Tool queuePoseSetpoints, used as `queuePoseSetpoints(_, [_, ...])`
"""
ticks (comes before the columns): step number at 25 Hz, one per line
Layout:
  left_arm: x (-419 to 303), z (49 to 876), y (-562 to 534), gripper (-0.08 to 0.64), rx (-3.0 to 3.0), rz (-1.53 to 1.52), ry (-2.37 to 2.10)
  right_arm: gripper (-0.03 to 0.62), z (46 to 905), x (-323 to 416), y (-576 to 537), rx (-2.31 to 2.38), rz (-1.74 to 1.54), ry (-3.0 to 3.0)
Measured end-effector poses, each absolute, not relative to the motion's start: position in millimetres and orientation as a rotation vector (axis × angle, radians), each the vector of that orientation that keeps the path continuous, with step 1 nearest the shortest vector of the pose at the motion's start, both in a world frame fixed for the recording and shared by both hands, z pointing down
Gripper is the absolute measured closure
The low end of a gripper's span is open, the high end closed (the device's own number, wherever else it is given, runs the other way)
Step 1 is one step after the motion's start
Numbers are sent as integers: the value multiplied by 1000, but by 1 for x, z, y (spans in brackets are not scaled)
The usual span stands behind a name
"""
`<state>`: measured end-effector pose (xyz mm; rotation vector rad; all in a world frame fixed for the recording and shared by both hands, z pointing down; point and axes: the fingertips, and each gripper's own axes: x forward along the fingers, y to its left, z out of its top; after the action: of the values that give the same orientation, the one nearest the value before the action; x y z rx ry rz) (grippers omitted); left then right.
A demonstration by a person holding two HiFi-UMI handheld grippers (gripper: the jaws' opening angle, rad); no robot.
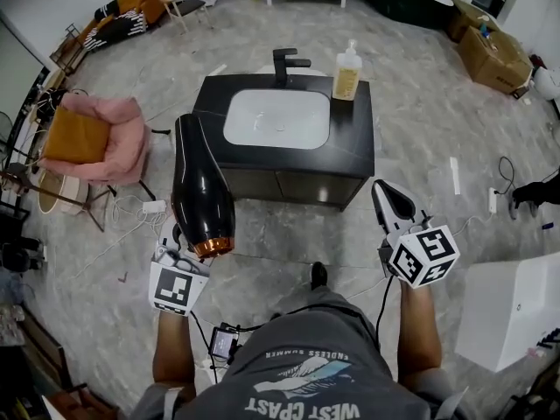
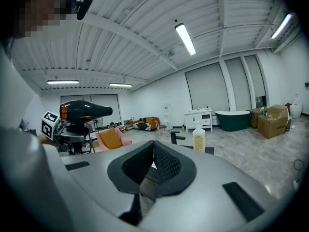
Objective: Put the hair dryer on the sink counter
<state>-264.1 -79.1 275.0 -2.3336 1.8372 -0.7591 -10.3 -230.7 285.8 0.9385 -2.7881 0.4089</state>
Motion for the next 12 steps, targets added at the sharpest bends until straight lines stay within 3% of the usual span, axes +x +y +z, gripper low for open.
queuePoseSetpoints(12, [-228, 336, -192, 347, -2379, -943, 1691, 565, 329, 44, -288, 1039, 528, -2712])
